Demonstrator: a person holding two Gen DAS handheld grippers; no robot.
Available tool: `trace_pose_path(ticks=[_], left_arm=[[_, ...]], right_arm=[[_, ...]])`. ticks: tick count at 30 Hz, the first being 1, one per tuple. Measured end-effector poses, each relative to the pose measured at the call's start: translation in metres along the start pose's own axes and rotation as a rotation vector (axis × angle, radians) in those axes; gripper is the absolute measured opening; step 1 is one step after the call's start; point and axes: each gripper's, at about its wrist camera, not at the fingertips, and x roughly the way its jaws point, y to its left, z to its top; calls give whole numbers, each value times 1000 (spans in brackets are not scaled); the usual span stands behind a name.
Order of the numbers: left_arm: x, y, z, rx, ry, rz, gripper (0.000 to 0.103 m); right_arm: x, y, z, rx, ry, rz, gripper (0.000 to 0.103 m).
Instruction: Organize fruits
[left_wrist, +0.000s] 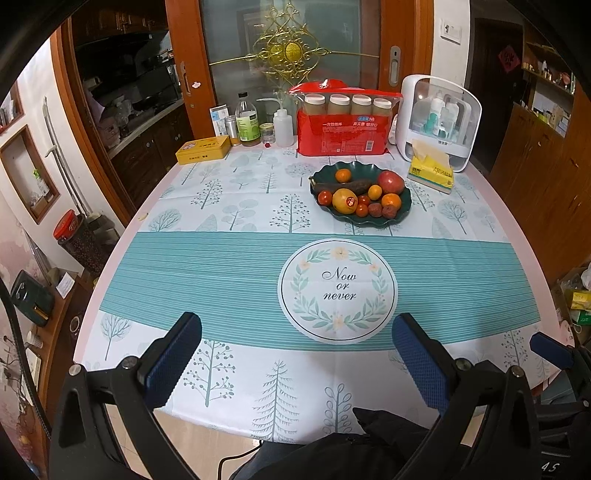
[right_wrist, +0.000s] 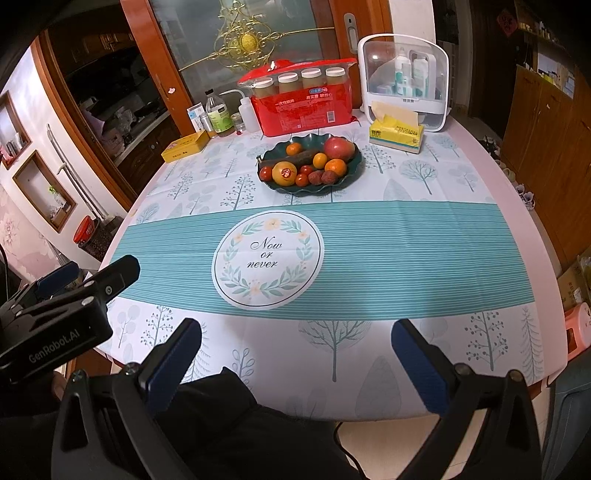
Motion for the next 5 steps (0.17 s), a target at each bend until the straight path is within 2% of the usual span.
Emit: trace_pose_path(ticks=[5], left_arm=[[2, 0, -1, 2, 2, 1, 102]], right_arm=[[2, -1, 1, 2, 4, 2, 103]])
